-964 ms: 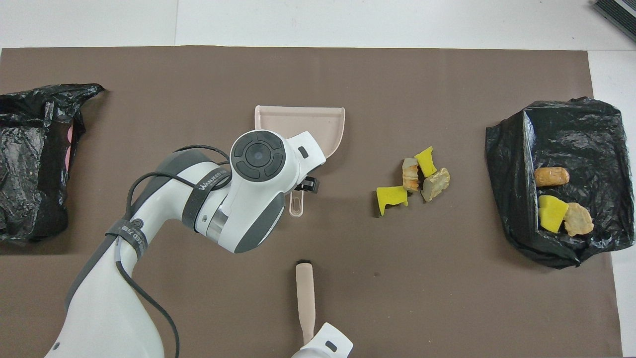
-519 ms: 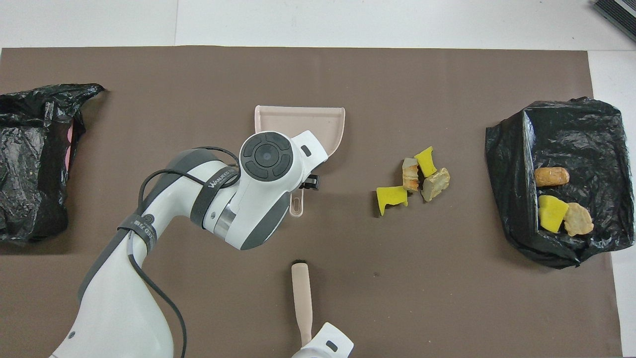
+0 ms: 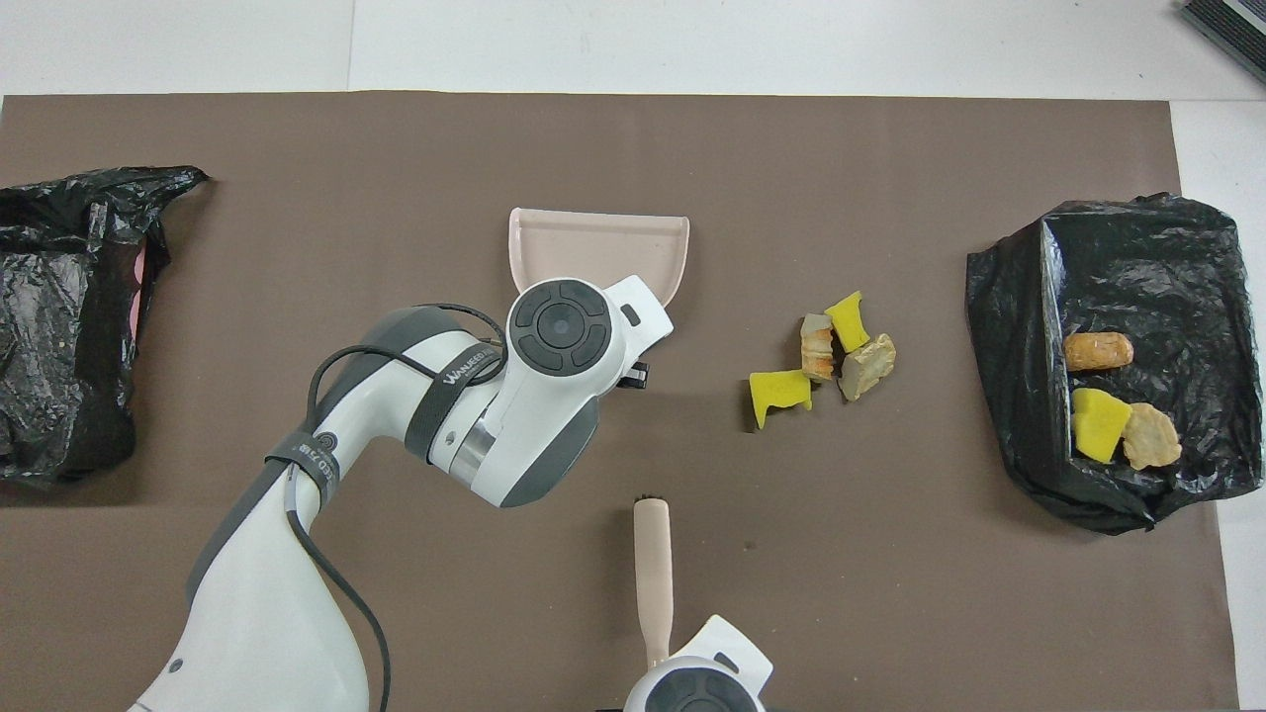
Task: Sweep and dump trash in bin
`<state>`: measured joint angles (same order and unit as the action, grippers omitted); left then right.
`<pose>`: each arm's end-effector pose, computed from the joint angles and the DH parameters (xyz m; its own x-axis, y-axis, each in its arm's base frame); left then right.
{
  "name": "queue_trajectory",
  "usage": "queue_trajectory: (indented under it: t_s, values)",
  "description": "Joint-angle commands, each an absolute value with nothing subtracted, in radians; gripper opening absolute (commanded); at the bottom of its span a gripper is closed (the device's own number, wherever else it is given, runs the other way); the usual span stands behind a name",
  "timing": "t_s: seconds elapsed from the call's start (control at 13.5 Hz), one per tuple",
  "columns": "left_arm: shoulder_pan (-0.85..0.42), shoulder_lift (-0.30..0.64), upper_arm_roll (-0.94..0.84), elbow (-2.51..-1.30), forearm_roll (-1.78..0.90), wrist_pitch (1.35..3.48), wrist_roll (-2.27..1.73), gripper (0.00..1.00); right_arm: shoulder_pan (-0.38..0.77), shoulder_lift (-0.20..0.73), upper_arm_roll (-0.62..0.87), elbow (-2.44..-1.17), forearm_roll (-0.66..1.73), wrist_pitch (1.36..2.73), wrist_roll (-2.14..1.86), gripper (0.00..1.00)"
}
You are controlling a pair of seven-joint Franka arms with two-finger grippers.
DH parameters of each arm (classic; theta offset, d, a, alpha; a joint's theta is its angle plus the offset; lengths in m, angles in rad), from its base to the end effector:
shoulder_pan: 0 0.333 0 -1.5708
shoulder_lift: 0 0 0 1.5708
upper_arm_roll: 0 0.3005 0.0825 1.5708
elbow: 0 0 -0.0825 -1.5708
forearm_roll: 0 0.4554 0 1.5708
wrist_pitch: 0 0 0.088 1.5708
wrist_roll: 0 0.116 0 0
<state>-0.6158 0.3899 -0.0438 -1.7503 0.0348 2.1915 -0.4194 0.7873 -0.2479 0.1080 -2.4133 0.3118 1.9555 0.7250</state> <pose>0.5649 -0.4341 0.2925 0.9661 -0.2526 0.0523 -0.2534 -0.9673 0.0095 0.2922 0.3985 0.3277 0.9481 0.0190 -0.3175 0.0120 -0.9996 -0.0242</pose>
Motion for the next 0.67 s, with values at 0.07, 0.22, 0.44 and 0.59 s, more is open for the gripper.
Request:
queue_trajectory:
  t_s: [0.07, 0.22, 0.44, 0.59]
  values:
    - [-0.615, 0.379, -0.026, -1.732, 0.066, 2.183, -0.399, 0.00, 0.628, -0.366, 0.110, -2.419, 0.220, 1.795, 0.611, 0.00]
    - [-0.604, 0.339, -0.017, -1.735, 0.066, 2.137, -0.252, 0.00, 0.496, -0.368, 0.110, -2.384, 0.146, 1.746, 0.514, 0.00]
    - [-0.578, 0.282, -0.017, -1.736, 0.096, 1.993, 0.016, 0.00, 0.297, -0.307, 0.112, -2.353, -0.070, 1.775, 0.286, 0.00]
    - [-0.580, 0.273, -0.018, -1.744, 0.138, 1.961, 0.125, 0.00, 0.154, -0.226, 0.114, -2.303, -0.113, 1.822, 0.140, 0.00]
